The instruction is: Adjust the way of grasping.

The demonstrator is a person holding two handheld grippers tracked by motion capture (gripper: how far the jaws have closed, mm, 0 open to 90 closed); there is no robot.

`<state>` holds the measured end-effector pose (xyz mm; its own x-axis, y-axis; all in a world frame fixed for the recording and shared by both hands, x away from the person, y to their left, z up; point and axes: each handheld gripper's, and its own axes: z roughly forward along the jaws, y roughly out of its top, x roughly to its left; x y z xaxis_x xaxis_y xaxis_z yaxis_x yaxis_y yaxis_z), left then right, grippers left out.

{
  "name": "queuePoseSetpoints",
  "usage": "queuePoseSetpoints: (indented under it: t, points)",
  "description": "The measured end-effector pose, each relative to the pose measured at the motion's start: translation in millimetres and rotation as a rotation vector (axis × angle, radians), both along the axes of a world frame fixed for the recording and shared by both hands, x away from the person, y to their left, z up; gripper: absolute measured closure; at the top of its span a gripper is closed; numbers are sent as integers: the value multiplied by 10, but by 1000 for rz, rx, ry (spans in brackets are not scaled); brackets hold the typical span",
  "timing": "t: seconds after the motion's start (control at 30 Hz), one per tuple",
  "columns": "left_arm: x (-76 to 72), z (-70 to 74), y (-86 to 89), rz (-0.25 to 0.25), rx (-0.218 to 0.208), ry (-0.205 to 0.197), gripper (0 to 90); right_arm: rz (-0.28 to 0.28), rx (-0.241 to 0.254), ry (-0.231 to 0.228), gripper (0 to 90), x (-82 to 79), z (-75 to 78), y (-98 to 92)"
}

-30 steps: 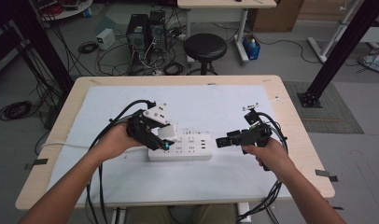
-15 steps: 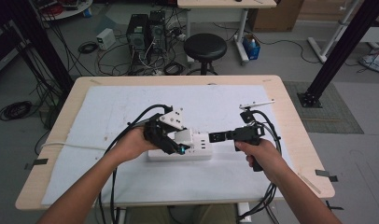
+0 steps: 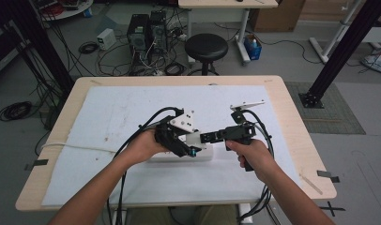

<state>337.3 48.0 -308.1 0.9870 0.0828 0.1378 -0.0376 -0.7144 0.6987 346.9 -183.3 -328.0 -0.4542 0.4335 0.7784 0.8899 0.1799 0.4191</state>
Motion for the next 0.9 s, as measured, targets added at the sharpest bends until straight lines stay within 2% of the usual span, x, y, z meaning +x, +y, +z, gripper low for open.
queuePoseSetpoints:
  t: [0.07, 0.23, 0.5, 0.67, 0.8, 0.87, 0.9]
  points:
    - [-9, -2, -10, -2, -6, 0, 425, -1, 15, 18, 266, 13, -17, 16]
    - [-18, -5, -41, -11, -9, -15, 424, 0, 36, 50, 410, 27, -54, 63]
    - [-45, -6, -42, -24, -19, -52, 424, -20, 94, 97, 559, 35, -139, 57]
    - [-73, -18, -57, -30, -2, -94, 424, -15, 123, 140, 591, 51, -203, 46]
    - [-102, -24, -74, -22, 22, -144, 424, -19, 161, 169, 620, 60, -267, 30]
    - [-100, -28, -87, -2, 15, -137, 420, -26, 167, 157, 621, 63, -278, 22]
    - [-83, -29, -94, 16, 9, -113, 383, -26, 162, 134, 622, 63, -276, 19]
